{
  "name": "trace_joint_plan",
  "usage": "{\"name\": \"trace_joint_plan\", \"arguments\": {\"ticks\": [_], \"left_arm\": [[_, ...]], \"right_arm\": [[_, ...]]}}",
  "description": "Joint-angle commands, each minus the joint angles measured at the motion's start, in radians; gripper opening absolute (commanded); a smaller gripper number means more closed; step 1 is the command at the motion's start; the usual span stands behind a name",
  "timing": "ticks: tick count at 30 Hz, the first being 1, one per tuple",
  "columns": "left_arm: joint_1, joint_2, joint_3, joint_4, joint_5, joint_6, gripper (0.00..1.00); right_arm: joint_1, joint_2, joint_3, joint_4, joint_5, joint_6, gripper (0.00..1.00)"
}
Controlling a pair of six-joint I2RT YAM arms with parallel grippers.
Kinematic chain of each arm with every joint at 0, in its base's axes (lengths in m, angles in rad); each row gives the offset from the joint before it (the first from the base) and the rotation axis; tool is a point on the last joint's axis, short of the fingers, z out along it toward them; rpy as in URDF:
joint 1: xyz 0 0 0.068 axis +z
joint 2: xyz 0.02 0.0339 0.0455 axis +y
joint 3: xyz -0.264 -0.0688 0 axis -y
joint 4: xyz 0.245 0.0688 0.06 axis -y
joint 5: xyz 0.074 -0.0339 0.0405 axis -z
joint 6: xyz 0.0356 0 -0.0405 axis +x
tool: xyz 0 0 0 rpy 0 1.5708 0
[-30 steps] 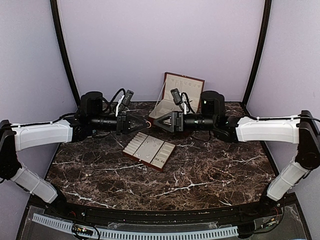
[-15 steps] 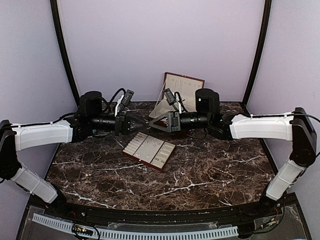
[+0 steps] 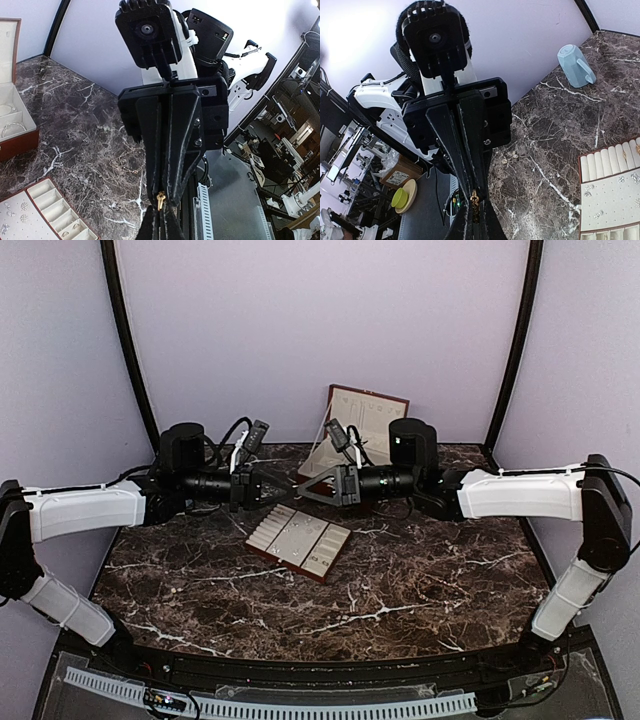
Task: Organize the mixed jewelry
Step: Pass from the left arm to the right
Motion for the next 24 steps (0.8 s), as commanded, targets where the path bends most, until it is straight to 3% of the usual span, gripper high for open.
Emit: {"name": "trace_joint_plan", "arguments": {"ticks": [1, 6, 8, 11, 15, 24], "left_arm": [[-0.004, -0.033, -0.011, 0.020, -0.001, 0.012, 0.00], [-0.006, -0.032, 0.003, -0.030, -0.042, 0.036, 0.03], [-0.006, -0.038, 0.011, -0.059, -0.068, 0.051, 0.16], [-0.004, -0.061, 0.012, -0.095, -0.162, 0.076, 0.45], [0.001, -0.124, -0.010, -0.133, -0.299, 0.108, 0.64], [0.134, -0.193, 0.024, -0.292, -0.489, 0.107, 0.72]], "right_arm": [[0.008, -0.005, 0.024, 0.039, 0.005, -0.002, 0.01], [0.008, -0.034, 0.008, 0.012, 0.061, -0.030, 0.00], [0.008, -0.049, 0.005, -0.018, 0.090, -0.053, 0.00], [0.009, -0.069, 0.011, -0.092, 0.145, -0.108, 0.00], [0.009, -0.082, 0.042, -0.225, 0.234, -0.198, 0.00], [0.037, -0.006, 0.186, -0.499, 0.407, -0.396, 0.00]]}}
